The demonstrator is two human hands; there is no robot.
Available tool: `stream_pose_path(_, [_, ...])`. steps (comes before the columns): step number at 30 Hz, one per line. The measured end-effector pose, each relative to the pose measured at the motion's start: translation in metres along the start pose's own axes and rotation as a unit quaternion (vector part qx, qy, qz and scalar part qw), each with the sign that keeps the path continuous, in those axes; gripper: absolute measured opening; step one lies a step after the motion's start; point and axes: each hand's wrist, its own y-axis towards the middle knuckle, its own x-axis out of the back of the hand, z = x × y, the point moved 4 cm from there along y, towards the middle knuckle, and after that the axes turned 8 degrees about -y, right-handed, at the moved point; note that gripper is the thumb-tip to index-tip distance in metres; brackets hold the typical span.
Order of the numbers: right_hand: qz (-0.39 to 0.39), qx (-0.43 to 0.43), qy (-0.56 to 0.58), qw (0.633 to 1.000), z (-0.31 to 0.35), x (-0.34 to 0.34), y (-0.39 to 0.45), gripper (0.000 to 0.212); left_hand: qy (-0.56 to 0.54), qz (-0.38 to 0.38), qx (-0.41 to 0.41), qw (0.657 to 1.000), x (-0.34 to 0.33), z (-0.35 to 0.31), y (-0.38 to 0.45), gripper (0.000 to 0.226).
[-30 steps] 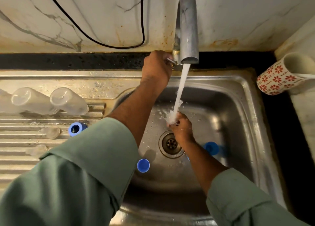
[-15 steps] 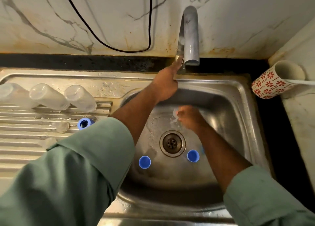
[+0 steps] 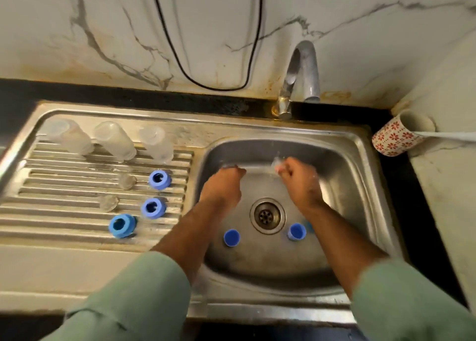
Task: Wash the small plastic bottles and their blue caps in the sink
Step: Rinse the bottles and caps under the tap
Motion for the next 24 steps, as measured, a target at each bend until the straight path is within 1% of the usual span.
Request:
stream_pose_path(1, [0.063, -0.010, -0.041, 0.997, 0.001, -0.003, -0.004, 0.010, -0.011, -0.007, -0.012, 1.000, 0.003, 0.000, -0.007, 0.058])
stream_pose_path(2, [0.098, -0.033, -0.063, 0.993, -0.001, -0.004, -0.006, 0.012, -0.031, -0.016, -0.025, 0.999, 0.007, -0.002, -0.013, 0.056])
stream_pose_path(3, [0.079, -0.046, -0.047, 0.995, 0.001, 0.002, -0.007, 0.014, -0.046, -0.034, -0.038, 0.998, 0.014, -0.003, -0.021, 0.053])
stream_pose_path(4, [0.035, -0.038, -0.008, 0.999, 0.014, 0.011, -0.009, 0.013, -0.063, -0.058, -0.046, 0.995, 0.026, 0.003, -0.034, 0.050])
stream_pose_path(5, [-0.014, -0.018, 0.037, 0.999, 0.035, 0.025, -0.011, 0.016, -0.083, -0.087, -0.056, 0.991, 0.041, 0.014, -0.043, 0.048])
stream_pose_path(6, [-0.049, 0.025, 0.068, 0.996, 0.067, 0.033, -0.020, 0.021, -0.102, -0.116, -0.054, 0.986, 0.058, 0.034, -0.058, 0.044])
stream_pose_path(7, [-0.065, 0.062, 0.085, 0.992, 0.096, 0.041, -0.030, 0.026, -0.111, -0.141, -0.052, 0.982, 0.072, 0.050, -0.069, 0.042])
stream_pose_path(9, [-0.047, 0.139, 0.090, 0.985, 0.158, 0.045, -0.054, 0.023, -0.116, -0.169, -0.032, 0.978, 0.100, 0.092, -0.091, 0.044])
stream_pose_path(11, [-0.026, 0.203, 0.108, 0.973, 0.212, 0.035, -0.071, 0.011, -0.110, -0.187, -0.007, 0.976, 0.122, 0.137, -0.107, 0.045])
stream_pose_path(12, [-0.019, 0.231, 0.124, 0.965, 0.234, 0.030, -0.077, 0.012, -0.101, -0.189, 0.007, 0.977, 0.131, 0.160, -0.113, 0.044])
stream_pose_path(14, [-0.010, 0.263, 0.118, 0.957, 0.280, 0.016, -0.085, 0.021, -0.071, -0.173, 0.041, 0.981, 0.145, 0.208, -0.124, 0.044])
stream_pose_path(16, [-0.008, 0.285, 0.083, 0.955, 0.321, 0.000, -0.085, 0.024, -0.031, -0.126, 0.074, 0.989, 0.152, 0.249, -0.127, 0.045])
stream_pose_path(18, [-0.006, 0.297, 0.043, 0.954, 0.357, -0.017, -0.079, 0.027, -0.003, -0.077, 0.088, 0.993, 0.154, 0.281, -0.124, 0.040])
stream_pose_path(20, [-0.010, 0.300, -0.007, 0.954, 0.385, -0.032, -0.069, 0.028, -0.006, -0.055, 0.081, 0.995, 0.154, 0.297, -0.120, 0.034])
stream_pose_path(21, [-0.006, 0.296, -0.028, 0.955, 0.398, -0.041, -0.063, 0.028, -0.008, -0.050, 0.070, 0.996, 0.155, 0.304, -0.119, 0.034])
stream_pose_path(24, [0.031, 0.275, -0.083, 0.957, 0.422, -0.065, -0.051, 0.026, 0.032, -0.043, 0.052, 0.997, 0.153, 0.309, -0.116, 0.037])
